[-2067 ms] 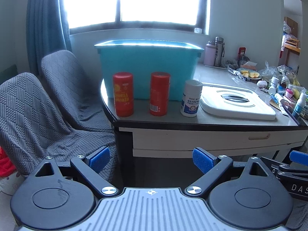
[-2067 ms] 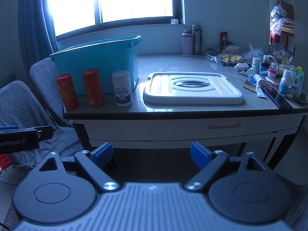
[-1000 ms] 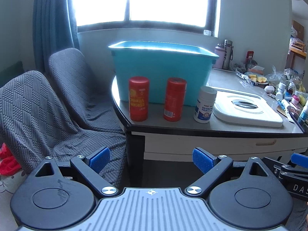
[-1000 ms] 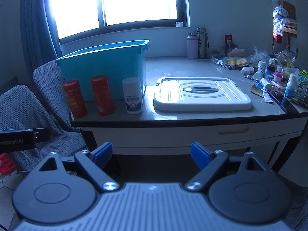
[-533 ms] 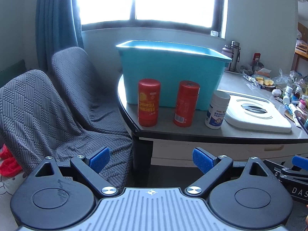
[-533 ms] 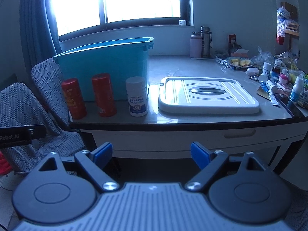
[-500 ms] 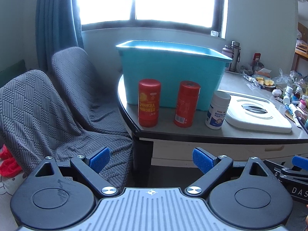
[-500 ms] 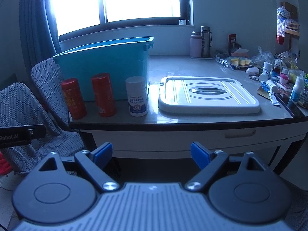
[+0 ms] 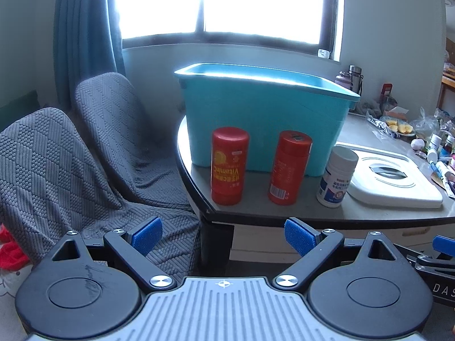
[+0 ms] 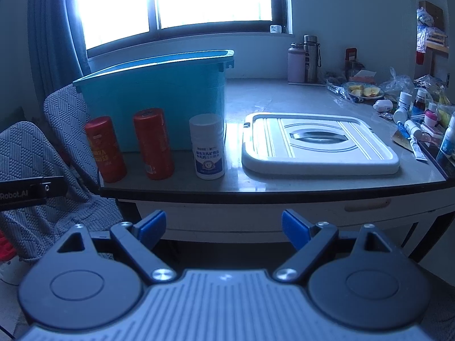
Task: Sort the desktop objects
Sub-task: 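Close the left gripper around the red Vitamin canister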
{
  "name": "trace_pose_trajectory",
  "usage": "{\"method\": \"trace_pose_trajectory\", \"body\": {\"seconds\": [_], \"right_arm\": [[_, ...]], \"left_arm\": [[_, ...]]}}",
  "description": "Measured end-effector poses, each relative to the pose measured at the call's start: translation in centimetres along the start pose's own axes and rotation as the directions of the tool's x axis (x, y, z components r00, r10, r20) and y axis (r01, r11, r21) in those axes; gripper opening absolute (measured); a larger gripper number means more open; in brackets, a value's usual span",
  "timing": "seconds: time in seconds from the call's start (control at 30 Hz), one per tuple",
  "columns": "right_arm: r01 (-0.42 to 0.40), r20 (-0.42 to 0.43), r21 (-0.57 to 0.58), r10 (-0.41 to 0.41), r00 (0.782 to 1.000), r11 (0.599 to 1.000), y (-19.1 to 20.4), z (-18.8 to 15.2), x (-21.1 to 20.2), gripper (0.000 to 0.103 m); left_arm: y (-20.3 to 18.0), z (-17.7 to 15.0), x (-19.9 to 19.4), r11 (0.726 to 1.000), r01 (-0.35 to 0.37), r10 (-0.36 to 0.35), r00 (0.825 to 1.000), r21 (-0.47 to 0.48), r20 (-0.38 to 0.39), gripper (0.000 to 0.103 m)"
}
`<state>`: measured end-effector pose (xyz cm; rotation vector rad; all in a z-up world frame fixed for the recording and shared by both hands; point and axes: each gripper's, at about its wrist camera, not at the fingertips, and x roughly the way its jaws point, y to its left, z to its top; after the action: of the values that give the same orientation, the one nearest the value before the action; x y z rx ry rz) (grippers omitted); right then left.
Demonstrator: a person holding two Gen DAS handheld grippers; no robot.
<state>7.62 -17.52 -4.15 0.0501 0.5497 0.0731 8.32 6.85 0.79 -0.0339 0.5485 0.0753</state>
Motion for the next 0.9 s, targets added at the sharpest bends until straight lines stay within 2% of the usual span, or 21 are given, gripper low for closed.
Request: {"method": "trace_pose_trajectory", "body": {"seconds": [0.53,0.9], "right_arm": [[-0.025,-0.013,-0.008,0.025,1.000,1.000,0.3,1.4,3.5,0.089],[-0.020,-0.030,-0.018,0.020,0.999,1.000,0.1,2.0,6.0,0.089]], "left_arm": [[0.1,1.7,4.7,1.000,-0.003,0.003,1.000,-0.009,-0.010,0.094],[-0.2,2.5,8.5,1.000,-0.013,0.013,1.000,0.007,0.015,0.094]]}}
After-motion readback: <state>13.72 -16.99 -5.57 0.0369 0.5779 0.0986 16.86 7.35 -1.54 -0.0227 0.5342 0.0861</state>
